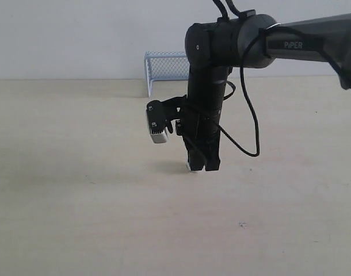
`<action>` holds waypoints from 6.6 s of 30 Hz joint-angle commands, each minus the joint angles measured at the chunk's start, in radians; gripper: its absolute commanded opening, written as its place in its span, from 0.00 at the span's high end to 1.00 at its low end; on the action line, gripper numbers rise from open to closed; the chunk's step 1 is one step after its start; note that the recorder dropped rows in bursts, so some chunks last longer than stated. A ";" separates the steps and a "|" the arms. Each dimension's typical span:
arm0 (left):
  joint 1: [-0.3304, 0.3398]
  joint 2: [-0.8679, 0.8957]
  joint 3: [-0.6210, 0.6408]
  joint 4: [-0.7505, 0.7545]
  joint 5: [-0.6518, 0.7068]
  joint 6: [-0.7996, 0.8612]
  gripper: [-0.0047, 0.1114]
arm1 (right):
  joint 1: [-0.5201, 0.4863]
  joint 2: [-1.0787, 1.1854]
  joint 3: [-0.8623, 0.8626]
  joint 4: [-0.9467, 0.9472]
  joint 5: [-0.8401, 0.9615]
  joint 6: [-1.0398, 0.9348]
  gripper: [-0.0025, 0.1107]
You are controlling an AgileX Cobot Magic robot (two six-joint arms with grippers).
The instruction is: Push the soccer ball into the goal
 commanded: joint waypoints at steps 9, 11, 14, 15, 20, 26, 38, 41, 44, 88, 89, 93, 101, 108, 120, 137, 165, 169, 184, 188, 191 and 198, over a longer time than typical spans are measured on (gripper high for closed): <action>-0.008 0.005 -0.004 0.000 -0.003 -0.009 0.91 | 0.001 -0.004 -0.005 0.002 0.010 0.058 0.98; -0.008 0.005 -0.004 0.000 -0.003 -0.009 0.91 | 0.001 -0.004 -0.003 0.002 0.010 0.065 0.98; -0.008 0.005 -0.004 0.000 -0.003 -0.009 0.91 | 0.001 -0.004 0.022 -0.004 0.010 0.083 0.98; -0.008 0.005 -0.004 0.000 -0.003 -0.009 0.91 | 0.001 -0.004 0.031 -0.012 0.010 0.083 0.98; -0.008 0.005 -0.004 0.000 -0.003 -0.009 0.91 | 0.001 -0.004 0.058 -0.015 0.010 0.062 0.98; -0.008 0.005 -0.004 0.000 -0.003 -0.009 0.91 | 0.001 -0.004 0.058 0.005 0.010 0.044 0.98; -0.008 0.005 -0.004 0.000 -0.003 -0.009 0.91 | 0.001 -0.004 0.058 0.034 0.010 0.032 0.98; -0.008 0.005 -0.004 0.000 -0.003 -0.009 0.91 | 0.001 -0.004 0.058 0.034 0.010 0.032 0.98; -0.008 0.005 -0.004 0.000 -0.003 -0.009 0.91 | 0.001 -0.004 0.058 0.034 0.010 0.032 0.98; -0.008 0.005 -0.004 0.000 -0.003 -0.009 0.91 | -0.204 -0.310 0.227 0.034 0.010 0.182 0.98; -0.008 0.005 -0.004 0.000 -0.003 -0.009 0.91 | -0.224 -0.328 0.235 0.039 0.010 0.184 0.98; -0.008 0.005 -0.004 0.000 -0.003 -0.009 0.91 | -0.288 -0.384 0.239 0.047 0.010 0.187 0.98; -0.008 0.005 -0.004 0.000 -0.003 -0.009 0.91 | -0.352 -0.470 0.239 0.047 0.010 0.200 0.98; -0.008 0.005 -0.004 0.000 -0.003 -0.009 0.91 | -0.360 -0.525 0.239 0.043 0.010 0.237 0.98; -0.008 0.005 -0.004 0.000 -0.003 -0.009 0.91 | -0.360 -0.653 0.358 0.040 0.010 0.257 0.98; -0.008 0.005 -0.004 0.000 -0.003 -0.009 0.91 | -0.360 -0.892 0.543 0.042 -0.040 0.376 0.98; -0.008 0.005 -0.004 0.000 -0.003 -0.009 0.91 | -0.360 -0.948 0.566 0.030 -0.064 0.455 0.98; -0.008 0.005 -0.004 0.000 -0.003 -0.009 0.91 | -0.360 -0.948 0.566 0.023 -0.065 0.503 0.98; -0.008 0.005 -0.004 0.000 -0.003 -0.009 0.91 | -0.360 -1.090 0.566 0.015 -0.225 0.787 0.98; -0.008 0.005 -0.004 0.000 -0.003 -0.009 0.91 | -0.360 -1.134 0.566 0.015 -0.253 0.878 0.98; -0.008 0.005 -0.004 0.000 -0.003 -0.009 0.91 | -0.360 -1.168 0.566 0.015 -0.281 0.898 0.98; -0.008 0.005 -0.004 0.000 -0.003 -0.009 0.91 | -0.360 -1.266 0.641 0.027 -0.401 0.930 0.98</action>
